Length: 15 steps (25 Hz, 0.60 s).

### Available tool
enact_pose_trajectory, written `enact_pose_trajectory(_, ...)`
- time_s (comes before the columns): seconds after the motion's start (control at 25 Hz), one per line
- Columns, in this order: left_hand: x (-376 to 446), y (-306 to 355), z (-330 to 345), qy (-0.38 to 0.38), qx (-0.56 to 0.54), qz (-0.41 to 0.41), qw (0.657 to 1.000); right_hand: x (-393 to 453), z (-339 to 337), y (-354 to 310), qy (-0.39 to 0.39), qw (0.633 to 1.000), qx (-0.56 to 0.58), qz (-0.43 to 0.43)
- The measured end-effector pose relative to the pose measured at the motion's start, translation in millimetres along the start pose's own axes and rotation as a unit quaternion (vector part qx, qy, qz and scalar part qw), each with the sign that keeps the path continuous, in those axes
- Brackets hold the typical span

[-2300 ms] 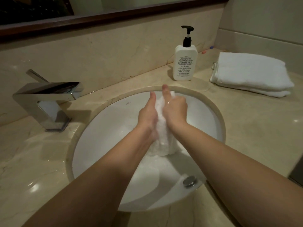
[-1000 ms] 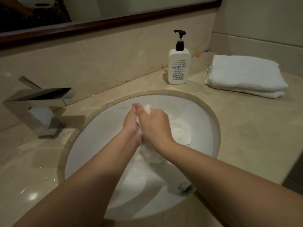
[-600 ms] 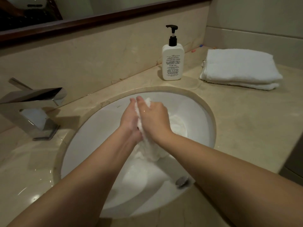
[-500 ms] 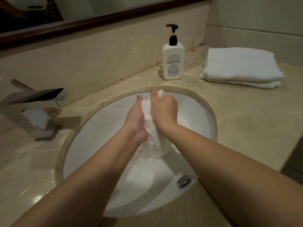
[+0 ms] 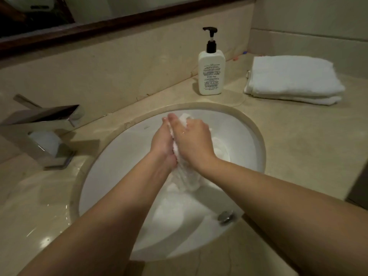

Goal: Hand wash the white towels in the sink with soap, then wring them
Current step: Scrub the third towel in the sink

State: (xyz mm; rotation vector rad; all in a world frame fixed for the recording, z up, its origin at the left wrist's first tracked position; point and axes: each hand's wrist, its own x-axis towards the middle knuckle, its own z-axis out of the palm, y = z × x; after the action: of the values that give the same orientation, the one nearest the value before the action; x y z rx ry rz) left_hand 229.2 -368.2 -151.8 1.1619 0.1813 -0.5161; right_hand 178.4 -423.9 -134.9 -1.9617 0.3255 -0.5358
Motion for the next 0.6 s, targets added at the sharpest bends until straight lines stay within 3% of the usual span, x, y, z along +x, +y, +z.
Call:
enact_pose_trajectory(0.08,1,-3,-3,-0.024,-0.059,0.001,0.998,-6,6,-3,-0.014,0.999,-0.04,-0.032)
enact_pose_trajectory(0.24,-15,3,12,-0.065,-0.02,-0.036,0.997,26,-8,5,0.064,0.997,0.001,0.04)
enact_pose_trajectory(0.4,-14,1,5,-0.044,-0.068,-0.006,0.997,-6,3,-1,-0.008,0.999,-0.033,-0.04)
enact_pose_trajectory(0.52,-22,9,13,-0.09,-0.024,-0.022,0.995,23,-8,1,0.047,0.998,-0.016,0.033)
enact_pose_trajectory(0.6,-27,9,18,-0.084,-0.017,-0.013,0.996,24,-10,2,0.053,0.998,-0.009,0.029)
